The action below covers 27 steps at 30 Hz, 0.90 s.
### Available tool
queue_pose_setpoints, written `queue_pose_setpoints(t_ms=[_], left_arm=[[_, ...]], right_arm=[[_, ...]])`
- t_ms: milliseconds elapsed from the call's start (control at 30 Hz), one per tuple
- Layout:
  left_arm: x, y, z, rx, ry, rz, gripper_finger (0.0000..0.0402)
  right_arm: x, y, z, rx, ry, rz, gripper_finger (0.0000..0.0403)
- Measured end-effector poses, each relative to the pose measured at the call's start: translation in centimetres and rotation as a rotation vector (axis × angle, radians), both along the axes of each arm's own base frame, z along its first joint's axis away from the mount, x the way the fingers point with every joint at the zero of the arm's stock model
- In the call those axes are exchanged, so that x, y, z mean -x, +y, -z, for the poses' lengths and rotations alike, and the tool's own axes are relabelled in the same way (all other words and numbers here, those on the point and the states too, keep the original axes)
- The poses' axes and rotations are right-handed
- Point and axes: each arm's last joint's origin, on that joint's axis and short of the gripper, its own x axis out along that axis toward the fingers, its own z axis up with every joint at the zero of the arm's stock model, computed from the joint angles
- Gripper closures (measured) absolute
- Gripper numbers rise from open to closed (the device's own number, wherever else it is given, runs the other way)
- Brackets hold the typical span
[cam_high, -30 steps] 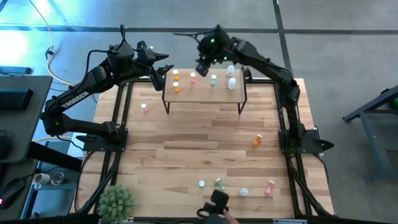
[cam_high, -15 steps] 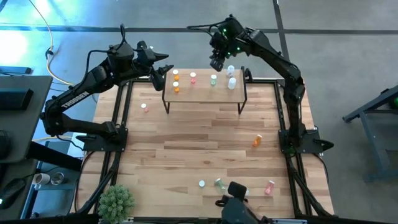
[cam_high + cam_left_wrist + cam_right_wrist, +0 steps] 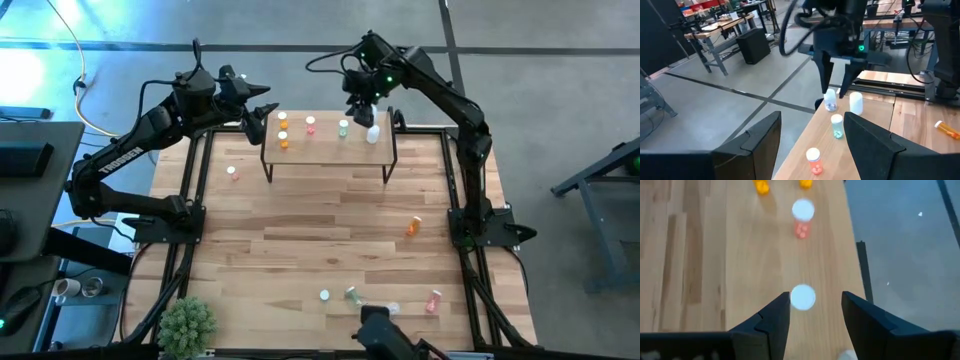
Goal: Pick and place medicine bottles onto shelf by color
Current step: Adjust the pill bottles on the shelf
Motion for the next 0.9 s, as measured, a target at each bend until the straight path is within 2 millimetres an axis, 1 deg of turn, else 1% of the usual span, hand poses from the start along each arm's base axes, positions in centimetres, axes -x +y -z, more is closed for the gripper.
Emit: queue_pose_setpoints(t_ms=[233,533,767,900], left_arm=[[0.0,0.0,0.0,0.000,0.000,0.000,0.0194],[0.0,0.0,0.0,0.000,0.000,0.000,0.0194],[0.0,0.0,0.0,0.000,0.000,0.000,0.0194],[0.0,0.0,0.0,0.000,0.000,0.000,0.0194]], right_arm=[[-0.6,0.4,1.9,0.003,0.066,-0.080,0.0233],[-1.6,0.2,3.2,0.023,0.053,-0.078,0.0233],[-2.0,0.4,4.6,-0.004,0.082,-0.090,0.0233],[-2.4,0.5,4.9,0.043,0.095,-0.073,0.0233]])
